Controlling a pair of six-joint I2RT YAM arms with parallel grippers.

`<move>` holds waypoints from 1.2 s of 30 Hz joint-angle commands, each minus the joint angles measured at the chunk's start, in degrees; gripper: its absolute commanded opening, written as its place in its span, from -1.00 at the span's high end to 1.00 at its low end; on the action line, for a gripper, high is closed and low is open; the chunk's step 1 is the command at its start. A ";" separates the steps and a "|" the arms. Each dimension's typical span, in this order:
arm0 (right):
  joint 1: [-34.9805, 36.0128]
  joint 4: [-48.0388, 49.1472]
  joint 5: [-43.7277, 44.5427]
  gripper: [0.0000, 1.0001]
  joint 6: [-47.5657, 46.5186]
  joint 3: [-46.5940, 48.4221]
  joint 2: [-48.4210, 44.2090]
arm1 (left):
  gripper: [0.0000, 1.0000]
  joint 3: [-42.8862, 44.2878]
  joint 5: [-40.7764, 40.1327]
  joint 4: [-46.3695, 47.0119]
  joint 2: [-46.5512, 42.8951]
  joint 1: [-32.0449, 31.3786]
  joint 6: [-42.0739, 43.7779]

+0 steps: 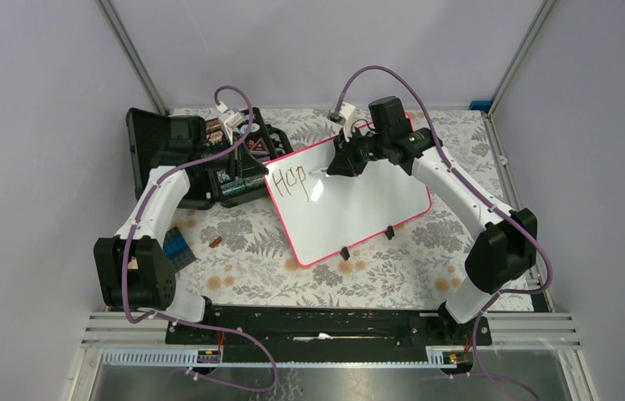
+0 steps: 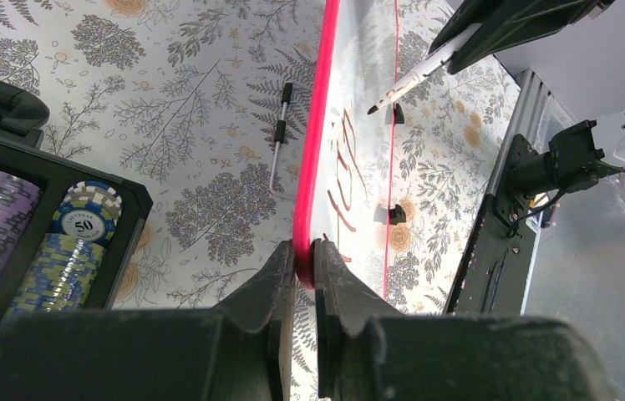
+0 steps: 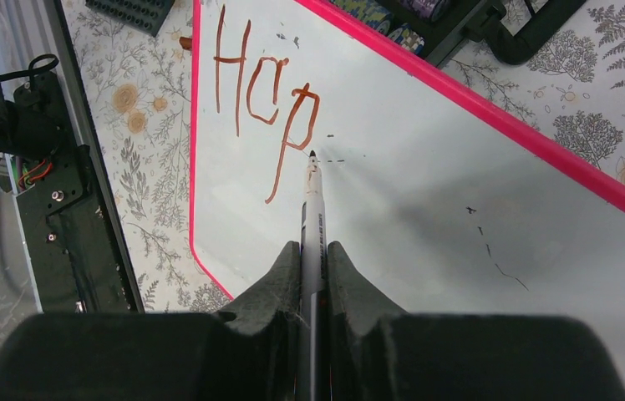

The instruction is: Write a sentence on the whiteboard

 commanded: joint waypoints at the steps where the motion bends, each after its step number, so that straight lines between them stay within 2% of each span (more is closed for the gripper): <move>1: -0.06 1.72 -0.13 1.00 -0.05 0.77 -1.22 | 1.00 -0.11 0.44 1.38 -1.04 -1.54 2.74; 16: -0.14 1.63 1.97 1.00 -1.00 1.62 1.02 | 1.00 -0.20 0.18 1.18 -1.17 -1.54 3.09; 36: -4.63 0.01 2.65 1.00 -3.31 1.37 -0.20 | 1.00 0.01 0.03 1.18 -0.99 -1.62 2.99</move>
